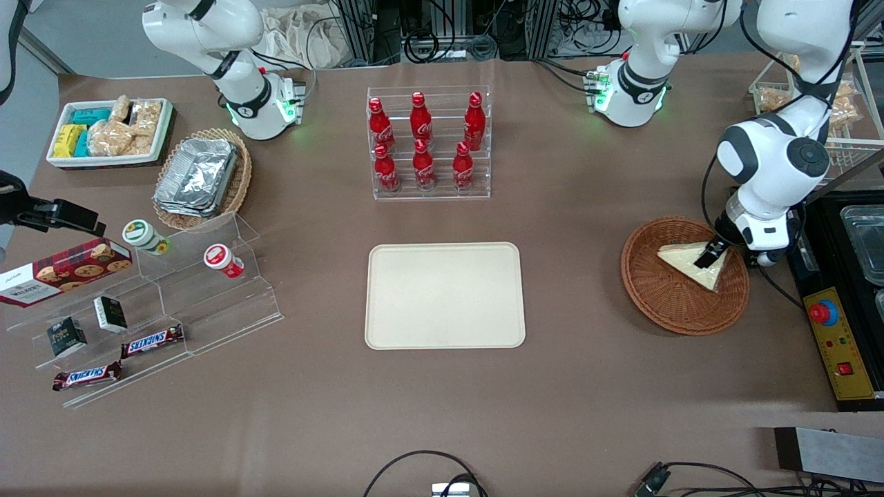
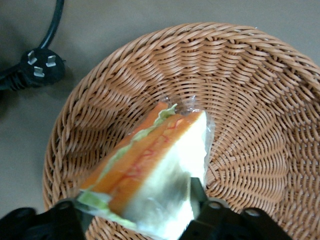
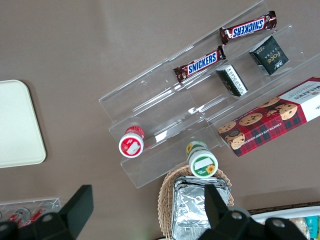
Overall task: Place sandwich from basket to tray
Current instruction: 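Lower the open left gripper around the sandwich and close it, then lift the sandwich out of the basket with the left gripper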
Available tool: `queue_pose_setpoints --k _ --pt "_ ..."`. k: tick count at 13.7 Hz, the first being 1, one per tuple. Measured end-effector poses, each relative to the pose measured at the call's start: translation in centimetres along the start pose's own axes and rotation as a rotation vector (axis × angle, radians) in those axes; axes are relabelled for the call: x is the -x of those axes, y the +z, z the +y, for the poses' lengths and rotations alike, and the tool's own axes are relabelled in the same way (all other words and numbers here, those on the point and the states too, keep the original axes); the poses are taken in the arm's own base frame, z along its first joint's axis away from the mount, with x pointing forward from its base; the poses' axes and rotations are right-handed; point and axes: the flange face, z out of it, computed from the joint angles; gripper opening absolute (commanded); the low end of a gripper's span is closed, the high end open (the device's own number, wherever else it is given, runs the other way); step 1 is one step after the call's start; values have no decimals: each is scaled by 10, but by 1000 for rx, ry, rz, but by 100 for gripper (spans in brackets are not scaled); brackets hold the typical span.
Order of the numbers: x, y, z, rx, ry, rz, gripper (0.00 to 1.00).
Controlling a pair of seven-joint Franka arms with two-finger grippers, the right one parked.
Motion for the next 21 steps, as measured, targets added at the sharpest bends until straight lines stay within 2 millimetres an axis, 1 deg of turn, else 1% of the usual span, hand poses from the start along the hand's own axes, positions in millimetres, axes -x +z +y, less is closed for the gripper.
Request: queue_pose_setpoints --k 1,7,10,12,14,16,17,19,20,21 --pt "1 0 1 2 1 1 9" --pt "5 -5 14 19 26 10 8" --pt "14 -22 36 54 71 26 8" --pt "28 -38 57 67 120 12 8" --pt "40 -61 80 58 178 -24 8" --pt "44 -91 105 25 249 -50 8" --pt "44 -110 119 3 286 -60 8" --pt "49 -152 154 -34 366 -65 8" --pt "55 -172 171 -41 403 -62 7" --pt "65 -186 186 -47 440 -57 7"
